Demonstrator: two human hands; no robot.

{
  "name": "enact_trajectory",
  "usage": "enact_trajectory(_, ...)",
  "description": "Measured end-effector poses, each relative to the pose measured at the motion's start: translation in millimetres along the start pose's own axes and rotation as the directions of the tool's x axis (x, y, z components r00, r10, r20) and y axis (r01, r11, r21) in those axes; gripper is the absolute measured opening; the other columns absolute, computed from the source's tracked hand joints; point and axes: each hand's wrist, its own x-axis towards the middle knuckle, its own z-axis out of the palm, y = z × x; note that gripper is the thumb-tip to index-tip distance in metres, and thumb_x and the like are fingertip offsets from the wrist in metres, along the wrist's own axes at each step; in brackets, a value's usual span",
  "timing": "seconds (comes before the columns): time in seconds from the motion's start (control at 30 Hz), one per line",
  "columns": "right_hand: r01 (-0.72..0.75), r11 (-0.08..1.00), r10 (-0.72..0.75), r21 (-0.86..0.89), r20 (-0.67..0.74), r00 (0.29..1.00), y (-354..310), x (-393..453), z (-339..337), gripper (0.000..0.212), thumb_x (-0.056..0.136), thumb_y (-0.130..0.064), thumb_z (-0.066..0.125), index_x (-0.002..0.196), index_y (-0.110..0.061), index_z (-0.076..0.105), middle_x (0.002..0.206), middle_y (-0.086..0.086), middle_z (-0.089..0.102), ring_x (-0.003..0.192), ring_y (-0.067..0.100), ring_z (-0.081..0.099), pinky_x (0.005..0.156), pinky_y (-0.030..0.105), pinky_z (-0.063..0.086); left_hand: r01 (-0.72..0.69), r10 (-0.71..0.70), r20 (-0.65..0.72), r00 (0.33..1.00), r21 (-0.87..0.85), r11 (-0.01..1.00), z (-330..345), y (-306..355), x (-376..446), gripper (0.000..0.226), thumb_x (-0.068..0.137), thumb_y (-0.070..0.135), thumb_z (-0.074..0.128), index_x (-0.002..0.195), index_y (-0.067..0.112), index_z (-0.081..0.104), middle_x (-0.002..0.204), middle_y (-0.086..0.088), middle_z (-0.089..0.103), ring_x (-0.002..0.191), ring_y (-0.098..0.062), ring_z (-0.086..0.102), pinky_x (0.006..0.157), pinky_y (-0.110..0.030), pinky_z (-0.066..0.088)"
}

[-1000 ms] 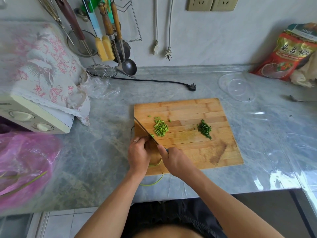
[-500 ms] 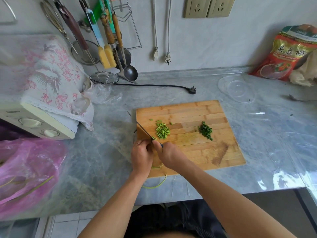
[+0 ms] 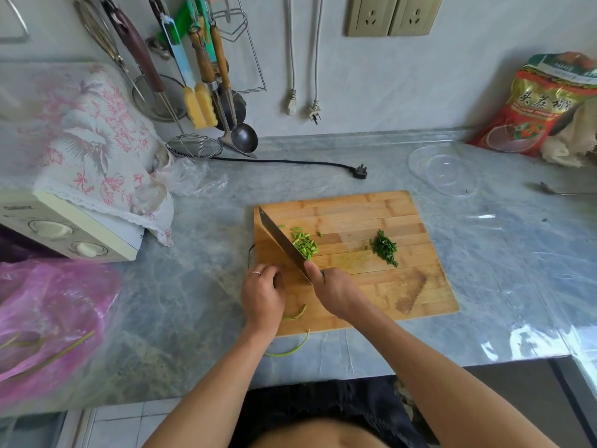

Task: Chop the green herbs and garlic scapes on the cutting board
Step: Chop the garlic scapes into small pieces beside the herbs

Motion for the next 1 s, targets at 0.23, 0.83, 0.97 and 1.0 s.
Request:
enact_trajectory(0.23, 0.035, 0.999, -0.034, 0.029, -0.018, 0.999, 5, -4, 0, 0.064, 0.098, -0.062, 0.026, 0.065, -0.009, 0.041, 0.056, 0.006, 0.044, 0.053, 0.022, 0.042, 0.054, 0.033, 0.034, -0.126, 0.125, 0.066, 0.990, 0.015, 0.992, -5, -10, 4, 0.037, 0.072, -0.008, 0.065, 0.098, 0.015, 0.078, 0.096, 0.002, 0.075, 0.078, -0.027, 0.065, 0.071, -0.034, 0.050)
enact_trajectory(0.83, 0.021, 0.995, -0.019, 0.097, -0.018, 1.000, 7, -21, 18, 0.063, 0.100, -0.057, 0.028, 0.060, -0.009, 0.034, 0.054, 0.006, 0.042, 0.052, 0.019, 0.039, 0.051, 0.034, 0.029, -0.031, 0.033, 0.069, 0.997, -0.027, 0.999, -13, -9, -1, 0.009, 0.082, 0.002, 0.071, 0.088, 0.008, 0.075, 0.088, -0.005, 0.070, 0.078, -0.025, 0.065, 0.068, -0.034, 0.050)
enact_trajectory(0.97, 0.014, 0.993, -0.016, 0.120, 0.013, 1.000, 6, -16, 14, 0.063, 0.100, -0.057, 0.029, 0.062, -0.008, 0.038, 0.058, 0.008, 0.047, 0.057, 0.022, 0.044, 0.057, 0.034, 0.035, 0.001, 0.002, 0.062, 0.998, -0.061, 0.998, -12, -11, -2, 0.009, 0.083, 0.003, 0.071, 0.089, 0.009, 0.076, 0.087, -0.003, 0.070, 0.079, -0.022, 0.065, 0.068, -0.033, 0.049)
enact_trajectory(1.0, 0.015, 0.993, -0.017, 0.117, 0.017, 1.000, 7, -17, 13, 0.063, 0.100, -0.057, 0.030, 0.061, -0.008, 0.038, 0.058, 0.009, 0.047, 0.057, 0.022, 0.044, 0.057, 0.034, 0.035, 0.012, -0.007, 0.065, 0.998, -0.071, 0.997, -12, -11, -3, 0.009, 0.083, 0.004, 0.071, 0.089, 0.009, 0.076, 0.087, -0.002, 0.070, 0.079, -0.022, 0.065, 0.068, -0.031, 0.048)
